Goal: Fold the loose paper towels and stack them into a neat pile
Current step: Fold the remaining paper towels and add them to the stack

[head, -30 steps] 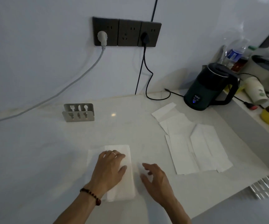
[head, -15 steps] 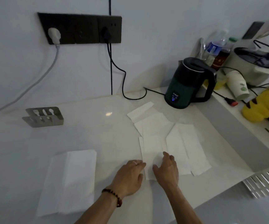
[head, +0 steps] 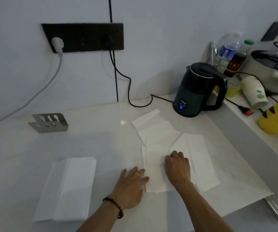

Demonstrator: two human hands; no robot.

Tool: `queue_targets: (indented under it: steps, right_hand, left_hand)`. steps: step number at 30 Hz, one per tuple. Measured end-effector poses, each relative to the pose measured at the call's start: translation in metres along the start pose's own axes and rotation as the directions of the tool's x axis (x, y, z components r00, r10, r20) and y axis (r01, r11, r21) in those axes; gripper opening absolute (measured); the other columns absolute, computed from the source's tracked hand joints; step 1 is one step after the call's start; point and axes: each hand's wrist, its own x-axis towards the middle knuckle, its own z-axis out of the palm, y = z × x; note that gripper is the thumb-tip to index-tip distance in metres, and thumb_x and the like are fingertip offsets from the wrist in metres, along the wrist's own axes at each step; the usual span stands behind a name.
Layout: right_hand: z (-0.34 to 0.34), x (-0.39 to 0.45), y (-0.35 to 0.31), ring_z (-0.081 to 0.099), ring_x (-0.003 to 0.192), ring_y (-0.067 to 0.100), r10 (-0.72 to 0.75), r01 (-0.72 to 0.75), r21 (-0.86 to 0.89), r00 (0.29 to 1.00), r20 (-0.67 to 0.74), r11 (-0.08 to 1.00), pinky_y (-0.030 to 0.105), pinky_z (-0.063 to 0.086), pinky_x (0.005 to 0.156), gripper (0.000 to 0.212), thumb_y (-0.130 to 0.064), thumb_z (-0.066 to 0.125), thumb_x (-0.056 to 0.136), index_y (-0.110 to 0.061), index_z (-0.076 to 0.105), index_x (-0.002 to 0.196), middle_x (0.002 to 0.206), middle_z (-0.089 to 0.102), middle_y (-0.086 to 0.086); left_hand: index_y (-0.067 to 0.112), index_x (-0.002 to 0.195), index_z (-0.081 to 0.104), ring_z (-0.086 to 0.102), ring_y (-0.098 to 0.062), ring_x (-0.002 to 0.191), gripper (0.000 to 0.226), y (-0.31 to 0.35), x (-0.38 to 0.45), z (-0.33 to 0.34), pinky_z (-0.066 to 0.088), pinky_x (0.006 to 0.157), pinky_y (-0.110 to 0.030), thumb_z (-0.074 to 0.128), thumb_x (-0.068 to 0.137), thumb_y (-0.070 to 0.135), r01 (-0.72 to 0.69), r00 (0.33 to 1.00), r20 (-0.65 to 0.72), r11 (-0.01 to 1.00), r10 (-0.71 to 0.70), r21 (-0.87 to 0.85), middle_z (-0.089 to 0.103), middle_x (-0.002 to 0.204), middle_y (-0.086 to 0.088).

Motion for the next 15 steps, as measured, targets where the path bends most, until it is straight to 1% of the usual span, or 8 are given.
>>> queue_targets:
  steps: [3, 5, 8, 9, 11, 12, 13, 15]
  right_hand:
    - [0.001, 0.000, 0.001, 0.054, 0.086, 0.026, 0.133, -0.117, 0.247, 0.990, -0.051, 0.962, 0.034, 0.043, 0.067, 0.012, -0.010, 0.058, 0.086, -0.011, 0.069, 0.081, 0.088, 0.062, 0.003]
    - [-0.004, -0.002, -0.002, 0.056, 0.082, 0.027, 0.153, -0.086, 0.397, 0.978, -0.141, 0.914, 0.037, 0.047, 0.065, 0.007, -0.007, 0.061, 0.084, -0.009, 0.067, 0.080, 0.086, 0.063, 0.004]
    - [-0.014, -0.018, -0.018, 0.057, 0.072, 0.023, 0.010, 0.131, 0.465, 0.957, -0.290, 0.876, 0.035, 0.048, 0.057, 0.008, -0.005, 0.063, 0.077, -0.013, 0.062, 0.075, 0.076, 0.064, 0.001]
    - [-0.016, -0.026, -0.025, 0.058, 0.071, 0.021, -0.050, 0.210, 0.472, 0.943, -0.329, 0.856, 0.034, 0.048, 0.058, 0.006, -0.008, 0.060, 0.078, -0.013, 0.062, 0.075, 0.074, 0.064, 0.000]
    - [-0.020, -0.040, -0.038, 0.059, 0.072, 0.019, -0.133, 0.309, 0.479, 0.921, -0.365, 0.822, 0.032, 0.049, 0.060, 0.010, -0.013, 0.054, 0.081, -0.014, 0.064, 0.079, 0.075, 0.066, 0.000]
    - [-0.020, -0.045, -0.045, 0.060, 0.072, 0.019, -0.159, 0.328, 0.474, 0.919, -0.362, 0.817, 0.032, 0.049, 0.060, 0.009, -0.013, 0.055, 0.081, -0.014, 0.064, 0.080, 0.076, 0.066, 0.000]
    - [-0.020, -0.051, -0.050, 0.060, 0.072, 0.019, -0.181, 0.338, 0.466, 0.919, -0.349, 0.818, 0.033, 0.050, 0.060, 0.007, -0.012, 0.057, 0.080, -0.015, 0.063, 0.080, 0.076, 0.065, -0.001]
    - [-0.018, -0.058, -0.058, 0.060, 0.073, 0.018, -0.231, 0.348, 0.475, 0.929, -0.288, 0.808, 0.034, 0.051, 0.062, 0.008, -0.009, 0.061, 0.079, -0.017, 0.062, 0.081, 0.077, 0.065, -0.002]
  left_hand:
    - [0.032, 0.152, 0.022, -0.004, -0.017, 0.150, 0.054, -0.002, 0.000, 0.000, -0.001, 0.121, -0.046, 0.037, 0.100, 0.027, 0.003, 1.000, 0.022, 1.000, -0.003, -0.026, 0.005, 0.163, 0.003]
    - [0.029, 0.150, 0.029, 0.002, -0.017, 0.150, 0.049, -0.002, -0.003, -0.003, 0.003, 0.121, -0.045, 0.036, 0.101, 0.029, -0.004, 1.000, 0.009, 0.997, 0.005, -0.076, 0.011, 0.162, 0.003]
    - [0.022, 0.113, 0.060, 0.049, -0.018, 0.124, 0.033, 0.001, -0.003, -0.017, 0.034, 0.107, -0.034, 0.031, 0.103, 0.034, 0.001, 0.973, -0.214, 0.934, -0.083, -0.357, 0.054, 0.130, 0.001]
    - [0.022, 0.093, 0.059, 0.057, -0.016, 0.104, 0.034, 0.002, -0.002, -0.025, 0.042, 0.096, -0.032, 0.031, 0.103, 0.039, 0.055, 0.947, -0.230, 0.818, -0.224, -0.573, 0.060, 0.110, 0.001]
    - [0.022, 0.086, 0.056, 0.061, -0.016, 0.089, 0.038, 0.003, 0.001, -0.042, 0.048, 0.086, -0.033, 0.035, 0.101, 0.050, 0.142, 0.886, -0.007, 0.285, -0.465, -0.948, 0.064, 0.098, -0.001]
    - [0.019, 0.093, 0.061, 0.065, -0.020, 0.090, 0.042, -0.002, 0.004, -0.044, 0.050, 0.086, -0.036, 0.038, 0.099, 0.054, 0.154, 0.865, 0.134, 0.001, -0.483, -0.988, 0.068, 0.100, -0.004]
    - [0.016, 0.099, 0.065, 0.068, -0.024, 0.092, 0.047, -0.006, 0.005, -0.047, 0.052, 0.086, -0.039, 0.041, 0.097, 0.056, 0.154, 0.870, 0.225, -0.191, -0.440, -0.969, 0.072, 0.101, -0.008]
    - [0.012, 0.102, 0.072, 0.070, -0.029, 0.093, 0.048, -0.011, 0.002, -0.052, 0.056, 0.083, -0.042, 0.049, 0.094, 0.054, 0.153, 0.895, 0.266, -0.312, -0.359, -0.938, 0.075, 0.099, -0.012]
